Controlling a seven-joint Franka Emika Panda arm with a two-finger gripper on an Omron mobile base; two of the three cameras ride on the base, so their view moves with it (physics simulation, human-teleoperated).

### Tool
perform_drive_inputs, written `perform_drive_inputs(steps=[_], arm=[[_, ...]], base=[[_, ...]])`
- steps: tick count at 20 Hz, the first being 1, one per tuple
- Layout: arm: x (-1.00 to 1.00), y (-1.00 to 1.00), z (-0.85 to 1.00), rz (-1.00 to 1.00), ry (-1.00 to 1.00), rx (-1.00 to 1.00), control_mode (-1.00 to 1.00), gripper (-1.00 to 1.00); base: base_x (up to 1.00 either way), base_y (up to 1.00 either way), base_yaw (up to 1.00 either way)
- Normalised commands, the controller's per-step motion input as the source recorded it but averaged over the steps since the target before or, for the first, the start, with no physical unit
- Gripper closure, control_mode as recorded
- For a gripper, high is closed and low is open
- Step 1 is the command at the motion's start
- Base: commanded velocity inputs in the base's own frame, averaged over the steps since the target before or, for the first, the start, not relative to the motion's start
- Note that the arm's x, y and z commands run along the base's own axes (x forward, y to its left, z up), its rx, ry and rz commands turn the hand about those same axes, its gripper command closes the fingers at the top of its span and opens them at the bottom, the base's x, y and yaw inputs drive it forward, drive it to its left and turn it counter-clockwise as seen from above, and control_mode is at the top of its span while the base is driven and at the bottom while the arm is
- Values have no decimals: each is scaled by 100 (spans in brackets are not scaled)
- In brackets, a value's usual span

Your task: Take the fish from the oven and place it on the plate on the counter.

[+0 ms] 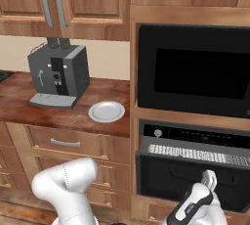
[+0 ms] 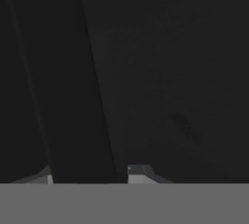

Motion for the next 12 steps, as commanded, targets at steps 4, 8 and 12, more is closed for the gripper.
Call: perform_drive_inputs(steps=[4, 8, 12], arm=[[-80, -5, -84, 0, 0, 0, -100, 100], [-76, -6, -94, 0, 0, 0, -100, 100], [-73, -6, -93, 0, 0, 0, -100, 100]], base=[[0, 0, 0], [0, 0, 0], [0, 0, 0]])
